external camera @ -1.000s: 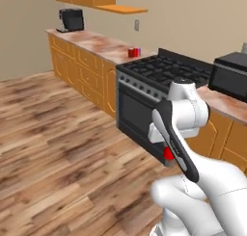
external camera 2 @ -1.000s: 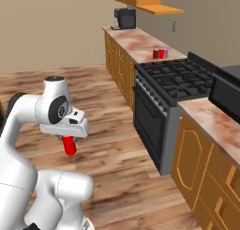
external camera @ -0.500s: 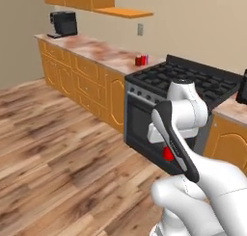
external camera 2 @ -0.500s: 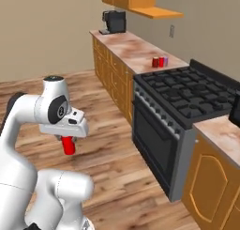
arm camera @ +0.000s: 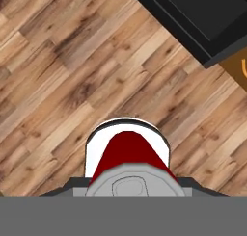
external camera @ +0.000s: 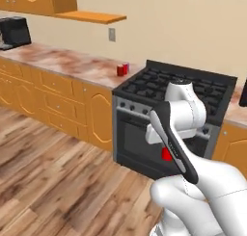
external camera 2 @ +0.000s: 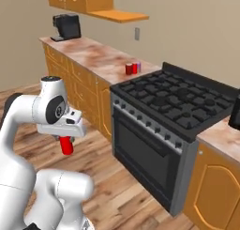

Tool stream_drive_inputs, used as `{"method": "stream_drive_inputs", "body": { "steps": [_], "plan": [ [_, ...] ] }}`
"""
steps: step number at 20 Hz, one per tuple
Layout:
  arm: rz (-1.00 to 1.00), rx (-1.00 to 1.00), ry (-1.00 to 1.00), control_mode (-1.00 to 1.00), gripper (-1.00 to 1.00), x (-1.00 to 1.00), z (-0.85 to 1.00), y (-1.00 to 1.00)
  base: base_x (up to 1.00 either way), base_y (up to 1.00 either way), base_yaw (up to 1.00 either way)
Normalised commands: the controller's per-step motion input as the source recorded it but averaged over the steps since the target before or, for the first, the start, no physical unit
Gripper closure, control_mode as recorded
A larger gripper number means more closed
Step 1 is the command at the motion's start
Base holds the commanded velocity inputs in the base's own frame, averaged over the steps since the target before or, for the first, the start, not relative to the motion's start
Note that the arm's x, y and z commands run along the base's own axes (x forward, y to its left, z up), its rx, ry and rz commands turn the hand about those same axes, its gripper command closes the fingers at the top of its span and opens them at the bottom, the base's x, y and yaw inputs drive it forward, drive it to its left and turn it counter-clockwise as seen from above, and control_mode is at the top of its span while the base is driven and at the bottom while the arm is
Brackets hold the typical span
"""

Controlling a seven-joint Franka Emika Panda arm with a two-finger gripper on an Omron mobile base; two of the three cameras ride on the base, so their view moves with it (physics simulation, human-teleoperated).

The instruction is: Four empty soda cans are scattered around the kitchen. Gather all the cans and cluster them next to the stove for recycling.

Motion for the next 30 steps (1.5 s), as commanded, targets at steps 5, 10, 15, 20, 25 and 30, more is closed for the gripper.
{"method": "stream_drive_inputs", "body": {
  "steps": [5, 10, 15, 20, 25, 30],
  "plan": [
    [0.00, 0.00, 0.00, 1.00, 1.00, 0.00, 0.00, 0.00, 0.81, 0.66, -0.65],
    [0.00, 0.00, 0.00, 1.00, 1.00, 0.00, 0.00, 0.00, 0.67, 0.71, -0.64],
    [0.00, 0.00, 0.00, 1.00, 1.00, 0.00, 0.00, 0.00, 0.65, 0.85, -0.60],
    [0.00, 0.00, 0.00, 1.00, 1.00, 0.00, 0.00, 0.00, 0.44, 0.99, -0.48],
    [0.00, 0.00, 0.00, 1.00, 1.00, 0.00, 0.00, 0.00, 0.47, 0.97, -0.35],
    [0.00, 0.00, 0.00, 1.00, 1.00, 0.00, 0.00, 0.00, 0.57, 0.66, -0.18]
  ]
}}
